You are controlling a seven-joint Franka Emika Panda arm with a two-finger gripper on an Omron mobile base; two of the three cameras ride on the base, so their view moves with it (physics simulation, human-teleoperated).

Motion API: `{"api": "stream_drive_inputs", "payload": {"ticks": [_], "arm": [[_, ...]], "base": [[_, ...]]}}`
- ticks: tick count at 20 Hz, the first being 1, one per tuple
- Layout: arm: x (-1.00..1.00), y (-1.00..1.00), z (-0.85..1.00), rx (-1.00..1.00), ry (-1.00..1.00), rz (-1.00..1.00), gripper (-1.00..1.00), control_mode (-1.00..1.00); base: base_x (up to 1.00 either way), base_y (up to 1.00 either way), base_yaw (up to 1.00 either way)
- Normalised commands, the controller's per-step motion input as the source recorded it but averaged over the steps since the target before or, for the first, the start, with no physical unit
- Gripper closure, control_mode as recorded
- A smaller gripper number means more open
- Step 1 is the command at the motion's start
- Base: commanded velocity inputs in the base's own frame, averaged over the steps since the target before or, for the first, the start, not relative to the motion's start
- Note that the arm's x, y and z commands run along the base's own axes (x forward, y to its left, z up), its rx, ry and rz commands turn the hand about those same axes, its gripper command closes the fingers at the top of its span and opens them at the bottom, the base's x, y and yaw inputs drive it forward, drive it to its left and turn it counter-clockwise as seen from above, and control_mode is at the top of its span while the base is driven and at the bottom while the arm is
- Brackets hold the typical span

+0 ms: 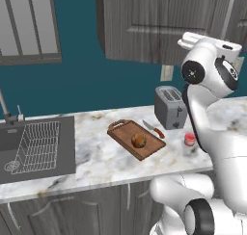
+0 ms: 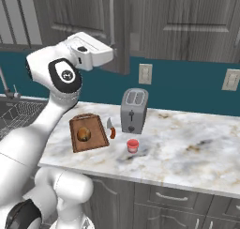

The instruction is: Pick the bread, place it on the cutting board, pick the jam, place it on the counter, and close the cabinet.

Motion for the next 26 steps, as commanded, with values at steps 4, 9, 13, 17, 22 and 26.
{"api": "stream_drive_inputs", "payload": {"ticks": [4,9,13,17,22,26], "arm": [[0.55,-0.73,0.00,0.05,0.00,0.07,-1.00,-1.00],[0.51,-0.76,0.00,0.05,0.00,0.10,-1.00,-1.00],[0.47,-0.64,0.00,0.04,0.00,0.11,-1.00,-1.00],[0.43,-0.44,0.00,0.01,0.00,0.10,-1.00,-1.00],[0.41,-0.22,0.00,0.00,0.00,0.09,-1.00,-1.00],[0.41,-0.11,0.00,0.00,0.00,0.07,-1.00,-1.00]], "base": [[0.00,0.00,0.00],[0.00,0.00,0.00],[0.00,0.00,0.00],[0.00,0.00,0.00],[0.00,0.00,0.00],[0.00,0.00,0.00]]}}
